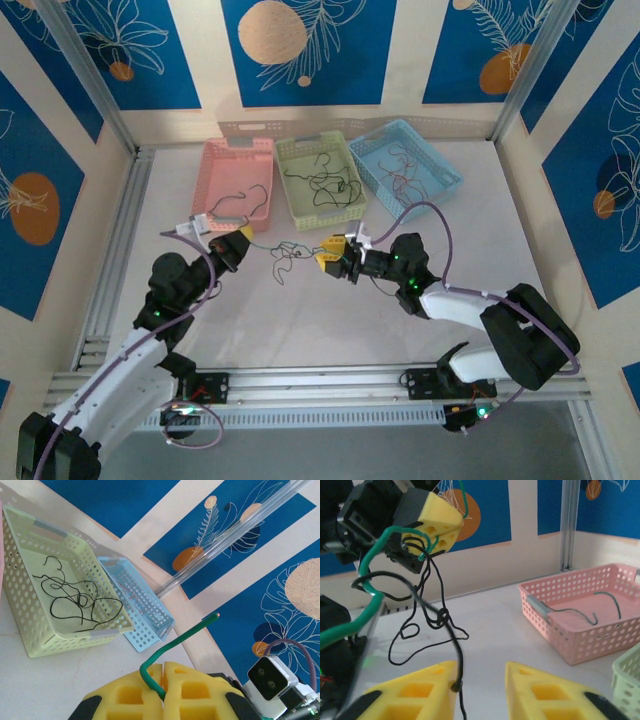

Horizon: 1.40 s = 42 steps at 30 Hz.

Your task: Untangle the cables

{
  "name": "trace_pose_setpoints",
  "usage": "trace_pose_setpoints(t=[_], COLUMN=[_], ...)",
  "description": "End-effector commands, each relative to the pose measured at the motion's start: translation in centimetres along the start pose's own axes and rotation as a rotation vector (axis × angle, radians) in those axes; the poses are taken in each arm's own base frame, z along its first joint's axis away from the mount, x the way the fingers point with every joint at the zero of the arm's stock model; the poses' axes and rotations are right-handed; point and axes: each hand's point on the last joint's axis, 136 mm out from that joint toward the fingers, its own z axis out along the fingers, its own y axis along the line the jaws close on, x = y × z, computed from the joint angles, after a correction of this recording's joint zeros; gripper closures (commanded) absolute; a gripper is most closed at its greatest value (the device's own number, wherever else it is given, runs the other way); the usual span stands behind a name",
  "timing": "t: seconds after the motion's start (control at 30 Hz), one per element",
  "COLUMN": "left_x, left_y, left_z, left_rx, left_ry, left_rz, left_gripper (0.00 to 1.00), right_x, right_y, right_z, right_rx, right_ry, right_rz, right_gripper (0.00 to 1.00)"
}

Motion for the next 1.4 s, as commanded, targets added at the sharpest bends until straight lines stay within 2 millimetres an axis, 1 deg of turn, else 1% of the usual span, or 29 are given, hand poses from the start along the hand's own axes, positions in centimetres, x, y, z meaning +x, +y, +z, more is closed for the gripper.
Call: trace_pose_setpoints(t=[0.0, 0.07, 0.1, 0.17, 0.27, 0.37, 0.4, 0.5, 0.6, 0.7, 0.83, 0.9, 1.0, 1.1, 1.37], left_x=[-0.2, -0.3, -0.4, -1.0, -2.2, -3.7, -4.1, -5.2, -6.1, -6.6, -6.8, -6.8, -7.3, -7.8, -8.5], left_y=[-0.4, -0.1, 0.0, 0.4, 2.1, 4.2, 5.0, 6.8, 7.4, 7.5, 7.3, 7.3, 7.1, 6.8, 6.2], left_z=[-0.2, -0.3, -0.4, -0.7, -1.9, -3.8, -4.6, -7.1, -8.7, -9.5, -9.7, -9.9, -10.6, -11.6, -13.7], left_rx=[0.028, 0.012, 0.002, -0.033, -0.176, -0.368, -0.438, -0.605, -0.685, -0.71, -0.707, -0.709, -0.721, -0.737, -0.729], left_ry=[-0.013, -0.021, -0.027, -0.056, -0.104, -0.137, -0.138, -0.166, -0.207, -0.235, -0.251, -0.259, -0.286, -0.319, -0.416], left_rz=[0.012, 0.02, 0.028, 0.053, 0.15, 0.297, 0.349, 0.46, 0.509, 0.514, 0.506, 0.503, 0.505, 0.512, 0.486], left_gripper=[1.0, 1.0, 1.0, 1.0, 1.0, 1.0, 1.0, 1.0, 1.0, 1.0, 1.0, 1.0, 1.0, 1.0, 1.0], right_x=[-1.3, -1.4, -1.5, -1.6, -2.0, -2.5, -2.7, -2.7, -2.1, -1.4, 0.3, 1.1, 2.8, 4.0, 5.6], right_y=[0.1, -0.4, -1.1, -2.7, -5.3, -8.4, -9.4, -11.4, -13.3, -14.6, -16.1, -16.6, -17.4, -17.6, -17.8], right_z=[0.1, -0.1, -0.3, -0.9, -2.6, -5.5, -7.1, -10.8, -13.2, -15.0, -17.9, -19.3, -22.2, -24.6, -26.9], right_rx=[-0.017, 0.015, 0.056, 0.148, 0.296, 0.501, 0.606, 0.813, 0.926, 1.011, 1.142, 1.204, 1.357, 1.45, 1.592], right_ry=[-0.032, -0.039, -0.046, -0.055, -0.089, -0.155, -0.186, -0.214, -0.237, -0.255, -0.258, -0.269, -0.262, -0.289, -0.264], right_rz=[-0.039, -0.042, -0.04, -0.03, -0.005, 0.022, 0.024, 0.044, 0.134, 0.201, 0.309, 0.357, 0.441, 0.514, 0.588], right_gripper=[0.88, 0.97, 1.0, 1.0, 1.0, 1.0, 1.0, 1.0, 1.0, 1.0, 1.0, 1.0, 1.0, 1.0, 1.0])
